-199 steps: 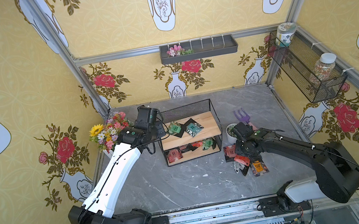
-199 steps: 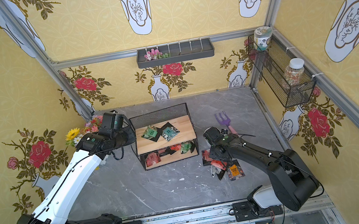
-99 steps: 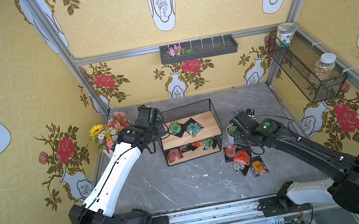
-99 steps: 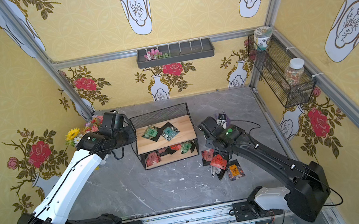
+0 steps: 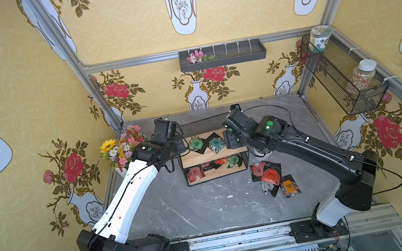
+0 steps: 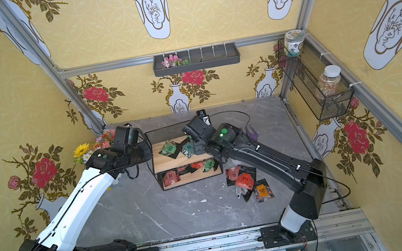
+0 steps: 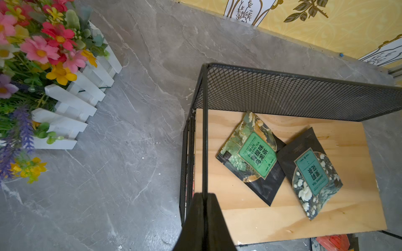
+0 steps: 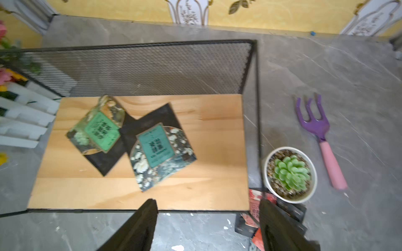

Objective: Remove the tea bags from the shelf
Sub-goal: Pick up the tea bag from the shelf.

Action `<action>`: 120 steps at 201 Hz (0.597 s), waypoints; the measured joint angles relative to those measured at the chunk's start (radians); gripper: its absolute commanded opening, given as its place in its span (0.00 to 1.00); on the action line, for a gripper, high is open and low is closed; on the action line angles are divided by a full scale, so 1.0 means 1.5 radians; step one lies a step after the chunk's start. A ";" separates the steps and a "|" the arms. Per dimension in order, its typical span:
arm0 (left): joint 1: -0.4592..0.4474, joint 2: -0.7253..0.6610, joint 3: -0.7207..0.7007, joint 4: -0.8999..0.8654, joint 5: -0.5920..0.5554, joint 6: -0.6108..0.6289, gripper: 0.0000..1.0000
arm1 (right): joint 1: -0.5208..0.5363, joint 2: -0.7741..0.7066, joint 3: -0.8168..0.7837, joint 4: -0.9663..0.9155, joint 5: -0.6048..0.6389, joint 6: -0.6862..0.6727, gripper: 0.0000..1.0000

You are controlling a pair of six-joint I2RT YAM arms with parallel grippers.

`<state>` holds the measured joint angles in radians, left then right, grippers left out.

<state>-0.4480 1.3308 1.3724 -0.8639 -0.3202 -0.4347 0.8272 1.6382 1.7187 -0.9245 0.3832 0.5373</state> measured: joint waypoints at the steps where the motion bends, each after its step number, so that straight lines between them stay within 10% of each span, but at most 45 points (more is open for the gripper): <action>1: 0.000 0.000 0.000 0.000 0.000 0.000 0.00 | -0.001 0.003 0.003 0.000 -0.002 -0.002 0.82; 120: 0.000 -0.002 0.000 -0.001 0.001 0.000 0.00 | -0.020 0.261 0.242 -0.067 -0.129 -0.105 0.91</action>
<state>-0.4480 1.3285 1.3724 -0.8646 -0.3187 -0.4347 0.7967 2.0293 2.0819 -1.0245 0.1894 0.3805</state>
